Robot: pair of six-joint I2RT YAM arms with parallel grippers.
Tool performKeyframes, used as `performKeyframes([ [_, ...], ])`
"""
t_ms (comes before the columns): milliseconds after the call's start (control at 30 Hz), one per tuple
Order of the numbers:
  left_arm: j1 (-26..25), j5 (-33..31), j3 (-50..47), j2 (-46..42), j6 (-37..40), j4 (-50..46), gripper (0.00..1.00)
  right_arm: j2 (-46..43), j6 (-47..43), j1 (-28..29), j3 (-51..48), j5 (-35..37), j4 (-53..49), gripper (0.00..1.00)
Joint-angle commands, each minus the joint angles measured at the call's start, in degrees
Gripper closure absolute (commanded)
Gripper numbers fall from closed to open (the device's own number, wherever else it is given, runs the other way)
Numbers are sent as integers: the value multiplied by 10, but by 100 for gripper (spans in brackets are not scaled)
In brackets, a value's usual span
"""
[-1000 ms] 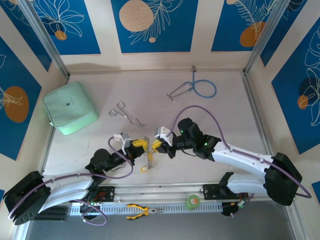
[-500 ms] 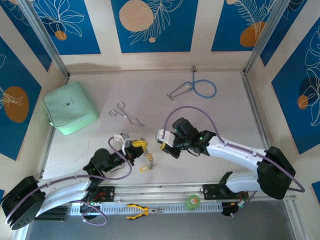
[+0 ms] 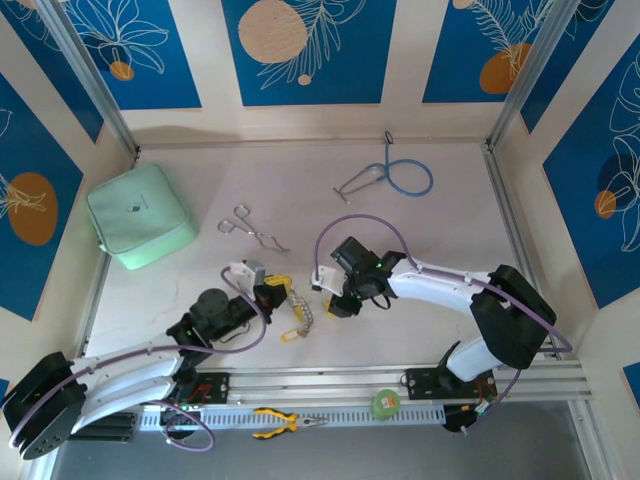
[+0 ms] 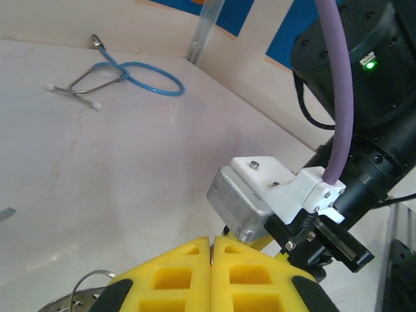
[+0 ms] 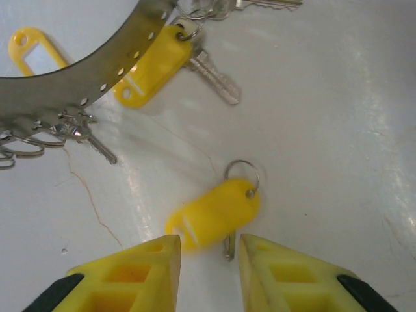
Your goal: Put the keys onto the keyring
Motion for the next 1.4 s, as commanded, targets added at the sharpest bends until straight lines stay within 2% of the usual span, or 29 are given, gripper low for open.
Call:
performKeyframes([
  [0,-2,-33,25,-4,-16,-30,100,-22,12,-19,14,-38,0,68],
  [267,-2,-36,26,-8,-16,-37,100,-168,3,-20,-86,-147,150,67],
  [367,-2,-34,23,-11,-17,-36,100,-176,61,-23,-89,-178,165,68],
  [433,-2,-38,22,-15,-18,-42,100,-181,134,-16,-95,-190,186,68],
  [533,-2,-45,22,-24,-20,-53,100,-201,179,21,-117,-138,192,68],
  [700,-2,-40,18,-42,-14,-69,100,-232,152,65,-159,-62,200,68],
  [867,-1,-30,-2,-77,5,-81,100,-220,98,62,-173,-72,212,67],
  [1167,3,-34,-27,-154,12,-136,100,-121,6,57,-147,-94,245,66],
  [1367,5,-40,-25,-163,11,-149,100,-95,55,58,-125,-181,288,61],
])
